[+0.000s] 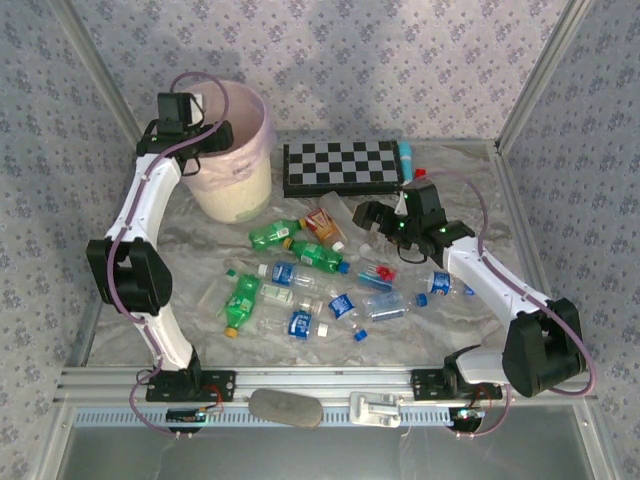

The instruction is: Put the plastic bottles in the bin

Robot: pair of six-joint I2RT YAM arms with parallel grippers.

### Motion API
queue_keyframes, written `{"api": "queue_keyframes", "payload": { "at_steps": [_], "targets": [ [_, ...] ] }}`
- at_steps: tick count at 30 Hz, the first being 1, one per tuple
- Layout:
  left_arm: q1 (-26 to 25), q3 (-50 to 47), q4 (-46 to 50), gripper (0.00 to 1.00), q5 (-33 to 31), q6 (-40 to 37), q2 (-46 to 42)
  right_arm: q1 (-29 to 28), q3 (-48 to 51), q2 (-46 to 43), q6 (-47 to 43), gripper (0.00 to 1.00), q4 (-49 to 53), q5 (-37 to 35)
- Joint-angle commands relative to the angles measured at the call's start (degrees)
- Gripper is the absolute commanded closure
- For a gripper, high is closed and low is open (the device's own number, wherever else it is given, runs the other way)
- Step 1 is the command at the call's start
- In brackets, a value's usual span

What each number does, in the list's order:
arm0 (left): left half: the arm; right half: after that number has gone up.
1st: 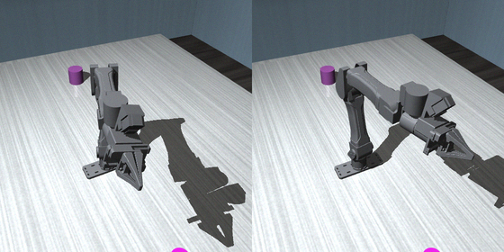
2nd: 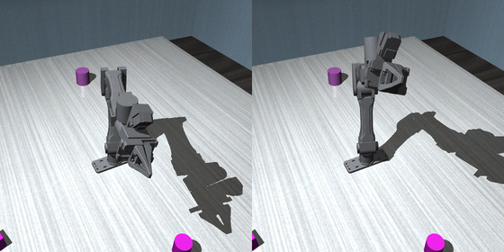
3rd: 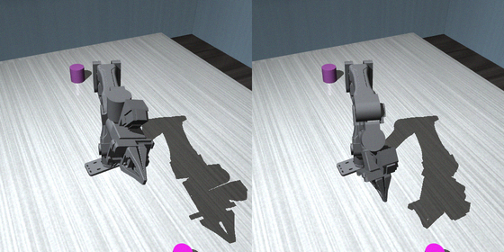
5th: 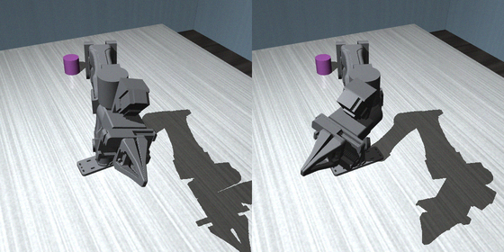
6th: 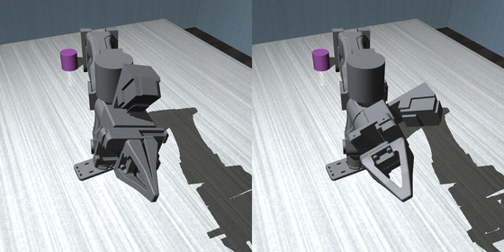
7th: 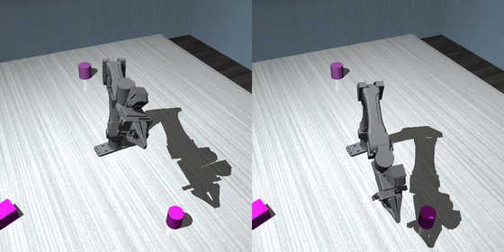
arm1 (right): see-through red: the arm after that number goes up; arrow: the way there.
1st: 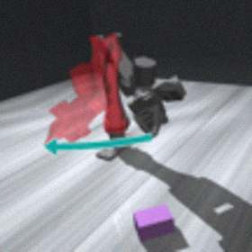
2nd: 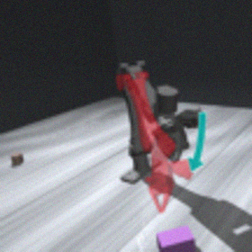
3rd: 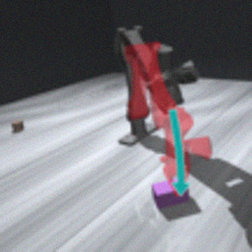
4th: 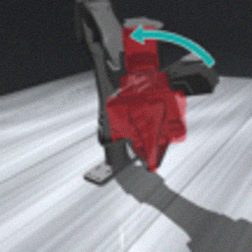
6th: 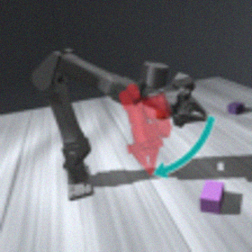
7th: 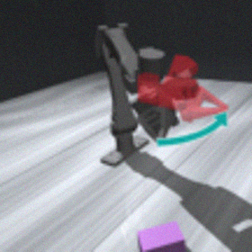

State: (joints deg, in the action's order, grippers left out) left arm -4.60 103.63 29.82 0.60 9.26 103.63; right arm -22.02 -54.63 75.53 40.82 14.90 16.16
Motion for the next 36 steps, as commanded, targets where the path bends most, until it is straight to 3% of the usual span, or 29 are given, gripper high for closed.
{"api": "queue_keyframes", "payload": {
  "at_steps": [1, 12, 19, 22, 27, 36],
  "targets": [
    [0.3, 2.3, 0.0, 0.11, 0.4, 0.6, -1.9, -0.3, -0.5, -1.2, -1.2, 0.0, 1.1, -1.1],
    [0.3, -1.4, -2.9, 0.07, 3.4, 2.6, -8.3, -0.6, -0.4, -0.8, -1.0, 0.0, 0.5, -1.2],
    [0.1, -8.8, -5.7, 0.05, 9.9, 5.2, -17.4, -1.2, -0.9, 0.8, -0.8, 0.0, -0.1, -0.8],
    [-0.5, -15.9, -7.3, 0.05, 11.9, 6.0, -23.1, -1.6, -1.2, 2.0, -0.5, 0.0, -1.0, -0.2],
    [-6.7, -26.7, -8.5, 0.03, 6.8, 4.2, -33.1, -2.6, -0.9, 3.4, 0.5, 0.0, -3.7, -1.0],
    [-8.1, -48.4, -4.2, 0.03, 7.7, 15.5, -46.3, -3.9, -0.7, 6.0, 1.6, 0.0, -6.5, -1.2]
  ]
}}
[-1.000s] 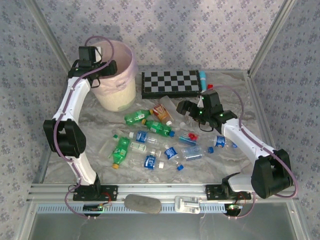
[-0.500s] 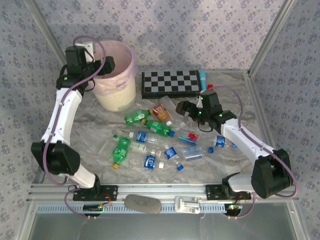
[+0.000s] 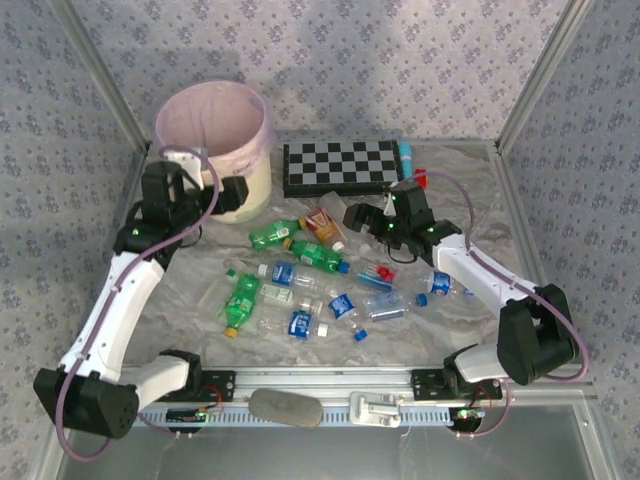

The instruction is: Put the plastic bottles in the bin

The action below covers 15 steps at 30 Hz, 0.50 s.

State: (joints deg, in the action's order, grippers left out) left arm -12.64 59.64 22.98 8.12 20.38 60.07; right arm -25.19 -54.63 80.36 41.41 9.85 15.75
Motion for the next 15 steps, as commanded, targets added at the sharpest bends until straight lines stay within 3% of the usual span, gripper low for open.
{"api": "queue_keyframes", "payload": {
  "at_steps": [1, 7, 15],
  "targets": [
    [-0.1, -6.2, 3.6, 0.03, 0.2, 5.1, -3.7, -1.0, -0.5, 1.5, 1.2, 0.0, -1.7, -0.9],
    [-0.8, -17.1, 7.3, 0.03, 1.6, 10.7, -8.0, -2.3, 0.2, 3.4, 2.7, 0.0, -3.4, -0.2],
    [-1.1, -24.4, 11.5, 0.03, -1.8, 12.4, -11.7, -2.8, -0.1, 3.5, 2.2, 0.0, -2.1, -0.6]
  ]
}}
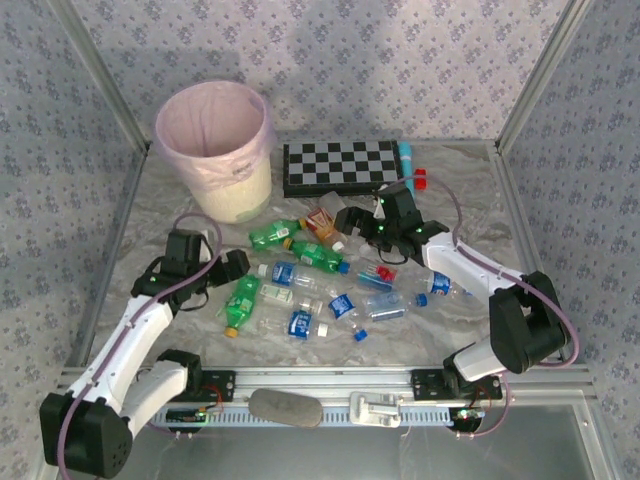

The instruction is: Put the plastic bottles in the bin

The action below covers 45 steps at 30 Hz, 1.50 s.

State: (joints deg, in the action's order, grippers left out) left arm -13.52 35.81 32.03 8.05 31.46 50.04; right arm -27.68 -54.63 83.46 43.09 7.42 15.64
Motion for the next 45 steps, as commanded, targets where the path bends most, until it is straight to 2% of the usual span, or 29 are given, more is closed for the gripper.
{"api": "queue_keyframes", "payload": {
  "at_steps": [1, 4, 8, 13, 24, 30, 41, 45],
  "targets": [
    [-0.2, -1.1, 3.0, 0.03, -2.7, 1.2, -1.9, -0.3, -0.1, 0.3, 0.4, 0.0, 0.5, -0.6],
    [-0.2, -2.5, 4.8, 0.01, -5.4, 1.2, -2.1, -0.3, -0.6, 0.3, 0.1, 0.0, 1.2, -0.7],
    [-0.2, -4.8, 3.3, 0.0, -4.3, 2.2, -1.8, -0.3, -1.6, 0.6, -0.5, 0.0, 2.5, -1.2],
    [-0.2, -6.3, 3.4, 0.0, -6.4, 3.2, -0.2, -0.3, -2.3, 1.1, -0.4, 0.0, 2.8, -1.0],
    [-0.2, -7.8, 3.4, 0.0, -14.2, 6.7, 1.1, -0.3, -3.9, 1.4, -0.5, 0.0, 4.2, -0.6],
    [-0.2, -9.4, 2.3, 0.02, -15.1, 7.6, 1.4, -0.2, -4.9, 1.4, -1.0, 0.0, 5.2, -0.7],
    [0.1, -11.6, -2.0, 0.17, -16.3, 9.1, 3.5, 0.1, -7.0, 2.3, -1.6, 0.0, 6.7, -0.2],
    [0.1, -11.2, -2.6, 0.3, -16.6, 9.1, 4.8, 0.1, -7.3, 2.2, -1.7, 0.0, 7.1, 0.1]
  ]
}}
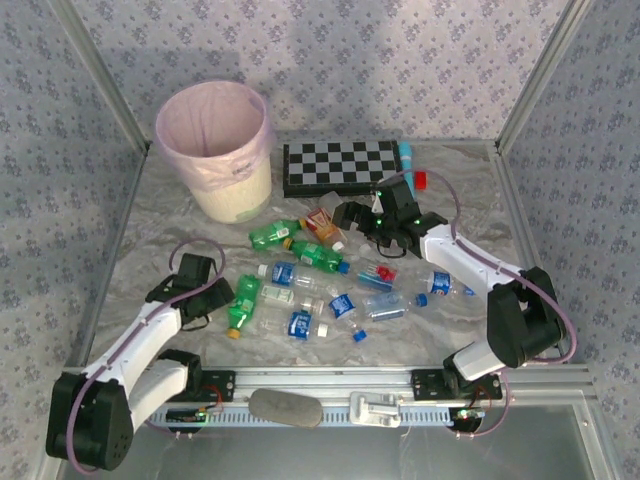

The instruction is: Put the plastic bottles in the bin

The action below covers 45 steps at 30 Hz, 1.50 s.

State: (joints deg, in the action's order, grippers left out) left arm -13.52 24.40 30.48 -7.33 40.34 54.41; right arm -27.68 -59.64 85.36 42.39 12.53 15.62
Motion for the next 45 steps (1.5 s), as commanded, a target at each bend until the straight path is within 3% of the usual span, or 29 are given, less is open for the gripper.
{"api": "queue_keyframes", "payload": {
  "at_steps": [1, 5, 16, 23, 33, 45],
  "targets": [
    [0.1, 0.2, -1.1, 0.33, -1.3, 0.4, 0.3, 0.1, -2.2, 0.2, -1.0, 0.0, 2.1, 0.2],
    [0.2, 0.4, -0.7, 0.46, -1.9, 0.8, -2.3, 0.1, -1.7, -0.5, -1.1, 0.0, 2.3, 0.2],
    [0.2, 7.5, 0.2, 0.5, -7.5, 0.0, -18.3, 0.0, -0.4, -2.4, -5.9, 0.0, 6.7, -1.2],
    [0.1, 17.6, -4.0, 0.52, -5.8, -4.9, -18.0, 0.1, -0.5, -2.9, -12.1, 0.0, 10.8, -5.3],
    [0.0, 38.4, -7.2, 0.53, 3.7, -17.5, -6.7, -0.2, -1.0, -3.6, -15.0, 0.0, 14.1, -10.9],
    [1.6, 58.2, -13.3, 0.52, 8.7, -25.9, 17.6, -0.1, -1.6, -0.5, -13.8, 0.0, 6.3, -7.2]
  ]
}}
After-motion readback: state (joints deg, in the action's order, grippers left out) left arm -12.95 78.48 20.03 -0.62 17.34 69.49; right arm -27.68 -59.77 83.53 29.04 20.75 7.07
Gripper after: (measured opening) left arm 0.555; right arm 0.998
